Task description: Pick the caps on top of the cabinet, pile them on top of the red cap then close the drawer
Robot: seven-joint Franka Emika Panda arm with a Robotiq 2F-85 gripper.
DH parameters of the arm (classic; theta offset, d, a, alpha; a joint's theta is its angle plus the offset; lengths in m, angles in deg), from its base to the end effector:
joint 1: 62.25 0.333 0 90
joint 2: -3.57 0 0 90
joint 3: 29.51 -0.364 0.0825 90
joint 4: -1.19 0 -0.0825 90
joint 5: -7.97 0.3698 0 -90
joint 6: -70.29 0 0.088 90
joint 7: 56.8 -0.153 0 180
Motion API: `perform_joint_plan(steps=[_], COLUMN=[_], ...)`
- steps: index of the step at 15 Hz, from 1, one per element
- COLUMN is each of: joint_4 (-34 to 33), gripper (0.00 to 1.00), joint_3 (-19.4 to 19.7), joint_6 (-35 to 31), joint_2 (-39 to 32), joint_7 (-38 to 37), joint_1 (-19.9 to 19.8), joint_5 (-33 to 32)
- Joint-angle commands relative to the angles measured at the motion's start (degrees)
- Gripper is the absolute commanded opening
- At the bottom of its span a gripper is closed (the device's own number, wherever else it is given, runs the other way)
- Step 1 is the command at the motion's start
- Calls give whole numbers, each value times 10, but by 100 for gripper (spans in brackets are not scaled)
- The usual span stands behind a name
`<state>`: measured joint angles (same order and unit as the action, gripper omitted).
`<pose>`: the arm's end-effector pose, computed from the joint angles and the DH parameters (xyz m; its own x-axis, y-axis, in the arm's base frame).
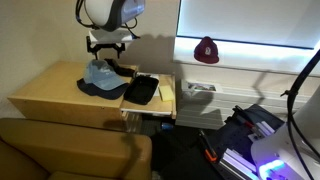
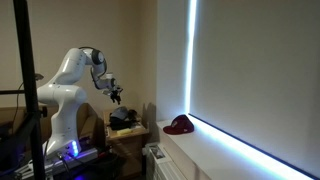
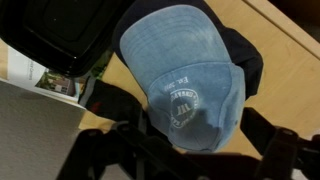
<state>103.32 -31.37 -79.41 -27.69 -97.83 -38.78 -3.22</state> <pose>0.6450 0.3022 0.2853 0.9487 -0.1332 0.2869 -0.1134 -0.9899 -0.0846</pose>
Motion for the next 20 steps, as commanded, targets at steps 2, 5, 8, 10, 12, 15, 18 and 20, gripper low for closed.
perform_joint_plan(steps=[2, 5, 8, 10, 12, 15, 18, 20], joint_4=[-20, -33, -82, -118, -158, -209, -239, -250], gripper=[100, 100, 100, 100, 100, 75, 59, 45], joint_3=[9, 27, 34, 46, 61, 67, 59, 54], joint_6=[2, -3, -47, -67, -84, -93, -78, -74], joint_2=[-17, -45, -114, -155, -193, -232, -251, -256], joint_7=[-1, -12, 4, 4, 1, 9, 20, 31], joint_1=[14, 22, 20, 25, 33, 33, 28, 25], joint_5=[7, -7, -7, -2, 5, 22, 40, 51])
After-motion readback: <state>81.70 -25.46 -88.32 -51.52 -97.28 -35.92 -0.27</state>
